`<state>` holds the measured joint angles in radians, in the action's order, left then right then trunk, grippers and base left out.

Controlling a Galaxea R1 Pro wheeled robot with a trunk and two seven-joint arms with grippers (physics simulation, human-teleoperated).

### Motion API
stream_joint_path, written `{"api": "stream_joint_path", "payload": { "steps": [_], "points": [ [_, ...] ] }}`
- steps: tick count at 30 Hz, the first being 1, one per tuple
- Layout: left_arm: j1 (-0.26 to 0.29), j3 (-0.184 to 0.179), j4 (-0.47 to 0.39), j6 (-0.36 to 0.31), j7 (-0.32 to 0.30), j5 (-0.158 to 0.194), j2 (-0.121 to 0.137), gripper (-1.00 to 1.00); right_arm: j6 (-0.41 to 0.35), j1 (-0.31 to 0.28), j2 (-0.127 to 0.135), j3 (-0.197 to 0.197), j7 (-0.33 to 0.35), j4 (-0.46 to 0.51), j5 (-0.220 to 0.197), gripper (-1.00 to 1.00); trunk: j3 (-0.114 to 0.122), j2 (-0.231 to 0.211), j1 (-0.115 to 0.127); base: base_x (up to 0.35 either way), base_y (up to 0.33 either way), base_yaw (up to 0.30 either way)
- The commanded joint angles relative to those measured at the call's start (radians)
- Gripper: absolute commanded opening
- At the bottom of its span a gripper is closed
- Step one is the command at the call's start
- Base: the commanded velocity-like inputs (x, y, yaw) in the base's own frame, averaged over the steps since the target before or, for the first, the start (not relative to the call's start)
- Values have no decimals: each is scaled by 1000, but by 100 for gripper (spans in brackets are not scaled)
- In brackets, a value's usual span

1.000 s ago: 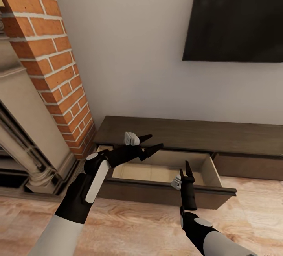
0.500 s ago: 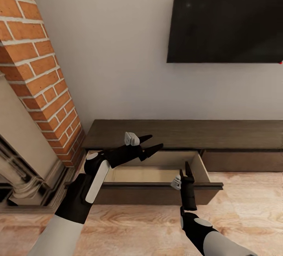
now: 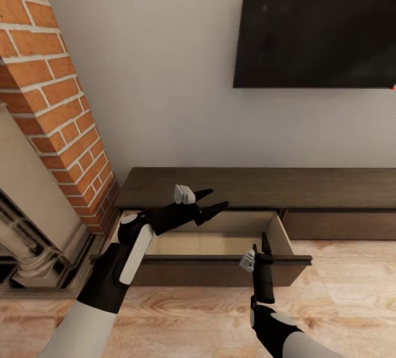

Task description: Place each of the two pumpkins and all three candles from the living room inside a cabinet in the living room (use any cabinet), then make sure every cabinet is closed, and position the cauldron so it is next to a table in the living room.

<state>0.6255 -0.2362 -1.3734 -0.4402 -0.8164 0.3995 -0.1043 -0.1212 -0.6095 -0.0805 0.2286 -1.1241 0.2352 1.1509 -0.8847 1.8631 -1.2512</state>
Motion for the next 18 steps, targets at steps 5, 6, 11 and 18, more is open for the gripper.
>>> {"api": "stream_joint_path", "payload": {
  "steps": [5,6,11,18],
  "points": [
    [-4,0,3,0,2,1,0,100,1,0,6,0,1,5,-3,100,0,0,0,0,0,0],
    [-4,0,3,0,2,1,0,100,1,0,6,0,1,5,-3,100,0,0,0,0,0,0],
    [-6,0,5,2,1,40,2,100,0,0,4,0,0,8,-4,100,0,0,0,0,0,0],
    [-7,0,7,3,1,90,4,100,1,0,7,0,-2,10,-4,100,0,0,0,0,0,0]
  ]
}}
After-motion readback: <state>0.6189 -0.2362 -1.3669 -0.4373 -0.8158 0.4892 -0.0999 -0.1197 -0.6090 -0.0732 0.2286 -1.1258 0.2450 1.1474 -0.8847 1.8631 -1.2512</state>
